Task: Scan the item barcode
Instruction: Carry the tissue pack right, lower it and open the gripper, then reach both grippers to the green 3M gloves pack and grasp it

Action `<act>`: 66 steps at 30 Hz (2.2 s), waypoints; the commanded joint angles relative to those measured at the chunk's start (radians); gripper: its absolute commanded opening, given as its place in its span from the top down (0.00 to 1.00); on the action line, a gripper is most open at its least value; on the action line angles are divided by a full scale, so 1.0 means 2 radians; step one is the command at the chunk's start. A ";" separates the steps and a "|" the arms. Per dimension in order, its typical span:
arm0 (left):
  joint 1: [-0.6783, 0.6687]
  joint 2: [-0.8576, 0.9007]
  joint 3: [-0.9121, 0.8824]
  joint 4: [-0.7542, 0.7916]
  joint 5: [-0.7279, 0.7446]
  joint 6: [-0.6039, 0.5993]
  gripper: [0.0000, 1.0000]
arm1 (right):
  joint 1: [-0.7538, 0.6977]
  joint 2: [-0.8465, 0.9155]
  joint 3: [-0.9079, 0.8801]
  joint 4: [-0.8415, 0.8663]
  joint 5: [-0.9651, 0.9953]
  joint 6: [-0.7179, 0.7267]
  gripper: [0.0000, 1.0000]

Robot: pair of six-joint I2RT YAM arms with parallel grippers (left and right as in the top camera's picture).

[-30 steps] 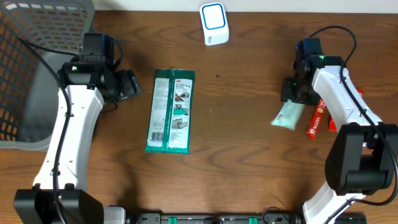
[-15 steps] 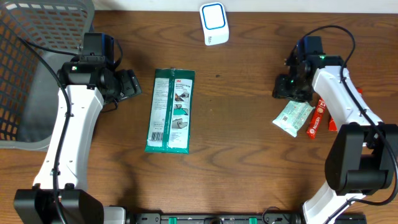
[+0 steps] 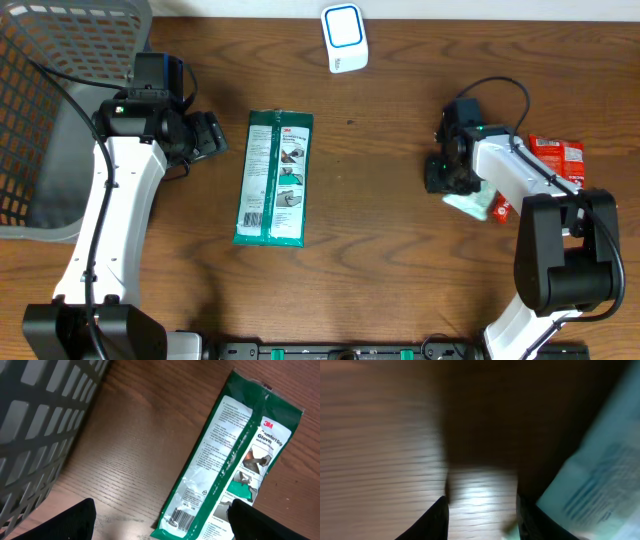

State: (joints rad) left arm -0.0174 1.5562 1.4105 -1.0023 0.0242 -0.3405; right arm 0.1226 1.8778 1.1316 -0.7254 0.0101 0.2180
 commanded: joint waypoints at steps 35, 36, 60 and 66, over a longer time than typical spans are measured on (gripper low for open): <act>-0.064 0.027 -0.169 0.147 -0.027 -0.022 0.92 | 0.083 0.004 -0.007 0.111 -0.273 0.058 0.42; -0.065 0.033 -0.176 0.160 -0.026 -0.022 0.93 | 0.089 0.004 -0.007 0.113 -0.266 0.065 0.42; -0.101 0.212 -0.186 0.192 0.067 -0.025 0.93 | 0.138 0.093 -0.008 0.236 -0.418 0.107 0.40; -0.139 0.212 -0.186 0.192 0.067 -0.026 0.92 | 0.153 0.124 -0.008 0.272 -0.455 0.107 0.41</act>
State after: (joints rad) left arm -0.2451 1.8767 1.1042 -0.6102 0.1066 -0.3889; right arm 0.3981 2.0628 1.1271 -0.1844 -0.8703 0.4267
